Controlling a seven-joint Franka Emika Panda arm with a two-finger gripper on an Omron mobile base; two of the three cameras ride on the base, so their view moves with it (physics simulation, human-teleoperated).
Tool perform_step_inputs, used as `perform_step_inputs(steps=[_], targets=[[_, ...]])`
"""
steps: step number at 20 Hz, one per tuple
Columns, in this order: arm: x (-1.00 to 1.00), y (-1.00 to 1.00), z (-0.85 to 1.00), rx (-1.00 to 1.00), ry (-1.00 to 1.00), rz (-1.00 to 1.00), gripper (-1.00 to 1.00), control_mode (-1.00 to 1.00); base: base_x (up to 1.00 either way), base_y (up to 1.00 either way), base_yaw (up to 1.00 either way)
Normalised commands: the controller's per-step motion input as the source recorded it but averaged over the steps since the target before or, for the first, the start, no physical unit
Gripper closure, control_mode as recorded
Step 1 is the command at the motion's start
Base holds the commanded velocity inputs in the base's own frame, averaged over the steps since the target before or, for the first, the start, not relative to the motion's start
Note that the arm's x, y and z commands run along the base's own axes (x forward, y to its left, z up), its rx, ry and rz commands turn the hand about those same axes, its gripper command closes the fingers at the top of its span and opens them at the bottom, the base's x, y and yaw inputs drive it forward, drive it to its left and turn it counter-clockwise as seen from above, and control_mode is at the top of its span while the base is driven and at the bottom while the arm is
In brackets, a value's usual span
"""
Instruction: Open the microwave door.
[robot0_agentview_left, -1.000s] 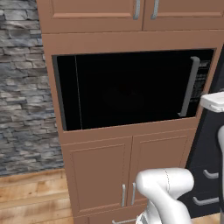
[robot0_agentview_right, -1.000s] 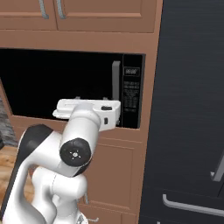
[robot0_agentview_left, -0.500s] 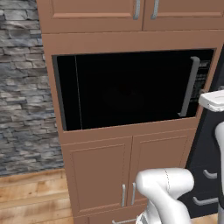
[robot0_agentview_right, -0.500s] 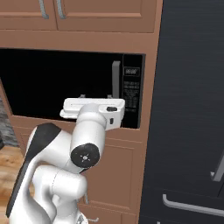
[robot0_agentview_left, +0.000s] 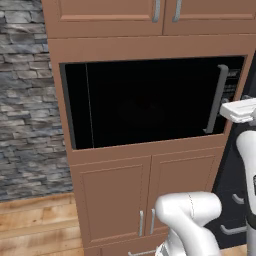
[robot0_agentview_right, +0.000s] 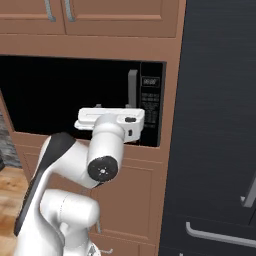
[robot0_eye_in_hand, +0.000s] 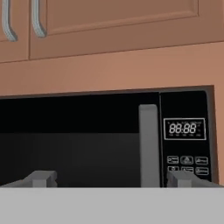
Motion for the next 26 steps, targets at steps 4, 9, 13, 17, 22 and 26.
perform_step_inputs(steps=[4, 9, 13, 17, 22, 26], targets=[[0.29, -0.16, -0.05, 0.00, 0.00, 0.00, -1.00, -1.00, 0.00, 0.00, 0.00], [0.33, -0.12, -0.03, 0.00, 0.00, 0.00, -1.00, -1.00, 0.00, 0.00, 0.00], [0.39, -0.01, -0.04, 0.00, 0.00, 0.00, -1.00, -1.00, 0.00, 0.00, 0.00], [0.37, -0.03, -0.07, 0.00, 0.00, 0.00, -1.00, -1.00, 0.00, 0.00, 0.00], [0.36, -0.04, -0.10, 0.00, 0.00, 0.00, -1.00, -1.00, 0.00, 0.00, 0.00], [0.28, -0.15, -0.09, 0.00, 0.00, 0.00, -1.00, -1.00, 0.00, 0.00, 0.00]])
